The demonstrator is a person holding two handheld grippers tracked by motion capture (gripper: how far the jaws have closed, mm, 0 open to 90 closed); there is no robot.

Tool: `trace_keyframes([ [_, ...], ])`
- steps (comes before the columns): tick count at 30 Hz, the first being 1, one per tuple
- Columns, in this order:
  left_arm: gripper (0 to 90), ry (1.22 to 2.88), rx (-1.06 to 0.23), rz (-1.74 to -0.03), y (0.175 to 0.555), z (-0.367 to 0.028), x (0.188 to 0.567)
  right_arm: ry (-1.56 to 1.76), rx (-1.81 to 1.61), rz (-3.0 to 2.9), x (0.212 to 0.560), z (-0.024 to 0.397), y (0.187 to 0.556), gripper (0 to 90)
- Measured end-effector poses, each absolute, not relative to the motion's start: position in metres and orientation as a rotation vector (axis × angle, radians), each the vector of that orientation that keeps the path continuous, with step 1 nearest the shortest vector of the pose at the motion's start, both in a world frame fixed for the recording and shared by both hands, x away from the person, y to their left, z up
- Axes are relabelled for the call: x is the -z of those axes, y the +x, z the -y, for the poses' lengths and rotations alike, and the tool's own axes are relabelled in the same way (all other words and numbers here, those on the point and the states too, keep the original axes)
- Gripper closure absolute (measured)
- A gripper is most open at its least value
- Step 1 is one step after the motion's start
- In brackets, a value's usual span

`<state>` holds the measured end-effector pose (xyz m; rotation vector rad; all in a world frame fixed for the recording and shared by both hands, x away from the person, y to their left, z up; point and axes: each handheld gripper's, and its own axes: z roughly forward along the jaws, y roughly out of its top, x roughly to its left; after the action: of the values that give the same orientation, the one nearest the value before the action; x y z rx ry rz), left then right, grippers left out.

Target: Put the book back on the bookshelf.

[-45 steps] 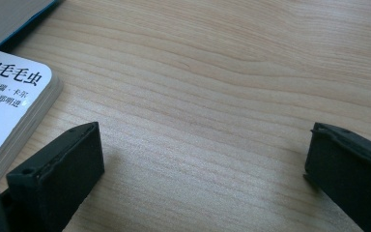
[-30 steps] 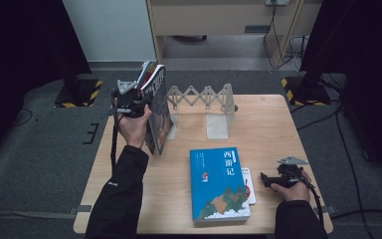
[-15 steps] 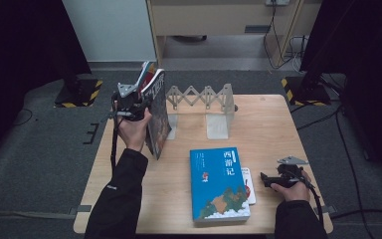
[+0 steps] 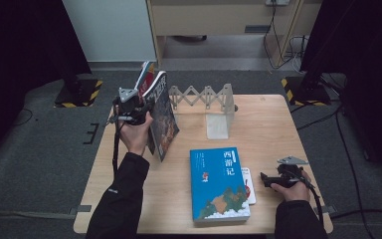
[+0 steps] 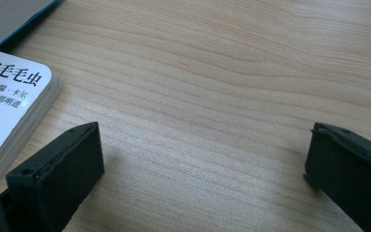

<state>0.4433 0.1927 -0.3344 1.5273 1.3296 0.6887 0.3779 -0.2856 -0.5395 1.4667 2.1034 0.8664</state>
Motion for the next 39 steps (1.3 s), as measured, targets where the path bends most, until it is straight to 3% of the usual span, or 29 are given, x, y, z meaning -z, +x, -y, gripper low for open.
trace_keyframes([
  [13,81.3,1.682,-0.581,-1.346,0.43,-0.208,0.336,1.468,-0.867,-2.102,0.54,0.285,0.378,0.2],
  [28,81.1,1.713,-0.491,-1.4,0.436,-0.207,0.334,1.468,-0.867,-2.102,0.54,0.285,0.378,0.2],
  [39,82.0,1.619,-0.679,-1.334,0.43,-0.198,0.314,1.468,-0.867,-2.103,0.54,0.285,0.378,0.2],
])
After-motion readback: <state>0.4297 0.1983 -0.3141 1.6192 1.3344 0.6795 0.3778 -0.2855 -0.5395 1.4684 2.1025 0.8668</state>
